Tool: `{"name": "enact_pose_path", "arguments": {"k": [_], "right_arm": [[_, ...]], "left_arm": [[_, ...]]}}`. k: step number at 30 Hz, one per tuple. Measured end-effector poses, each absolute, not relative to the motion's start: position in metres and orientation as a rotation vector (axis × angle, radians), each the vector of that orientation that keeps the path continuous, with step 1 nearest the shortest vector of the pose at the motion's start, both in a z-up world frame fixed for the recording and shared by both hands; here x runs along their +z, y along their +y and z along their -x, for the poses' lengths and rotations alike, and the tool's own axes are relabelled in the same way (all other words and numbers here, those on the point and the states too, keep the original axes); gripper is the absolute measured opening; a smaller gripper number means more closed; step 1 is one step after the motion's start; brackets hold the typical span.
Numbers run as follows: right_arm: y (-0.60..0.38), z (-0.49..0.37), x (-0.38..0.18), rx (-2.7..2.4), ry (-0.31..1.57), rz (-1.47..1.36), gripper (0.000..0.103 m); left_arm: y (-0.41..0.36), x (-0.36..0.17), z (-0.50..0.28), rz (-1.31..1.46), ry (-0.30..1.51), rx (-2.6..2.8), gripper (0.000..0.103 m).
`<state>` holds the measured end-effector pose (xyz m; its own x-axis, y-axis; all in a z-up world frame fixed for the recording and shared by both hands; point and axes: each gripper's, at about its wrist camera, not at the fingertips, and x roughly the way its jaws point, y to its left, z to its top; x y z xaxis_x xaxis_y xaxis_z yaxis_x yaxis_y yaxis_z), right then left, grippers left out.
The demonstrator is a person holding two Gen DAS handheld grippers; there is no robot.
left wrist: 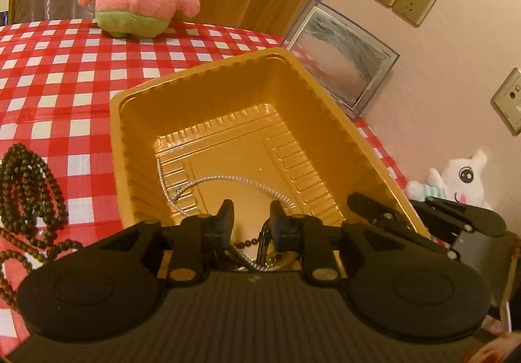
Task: Organize jewelry
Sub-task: 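Lift the pearl necklace into the tray and open the left tool, then return the left tool to the pile and grasp a dark bead bracelet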
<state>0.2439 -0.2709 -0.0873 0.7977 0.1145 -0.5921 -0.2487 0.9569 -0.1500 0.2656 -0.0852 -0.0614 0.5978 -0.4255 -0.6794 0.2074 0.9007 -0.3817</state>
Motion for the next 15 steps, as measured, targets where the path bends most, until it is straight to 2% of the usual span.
{"name": "enact_pose_path", "arguments": {"k": [2,15], "right_arm": [[-0.271,-0.244,-0.088,0.196,0.619,0.224,0.003],[-0.27,-0.244,-0.087,0.199,0.617,0.225,0.003]], "left_arm": [[-0.081,-0.058,-0.261,0.276,0.847,-0.364,0.025],[-0.006,-0.042,-0.203,0.238,0.799,-0.118,0.025]]}}
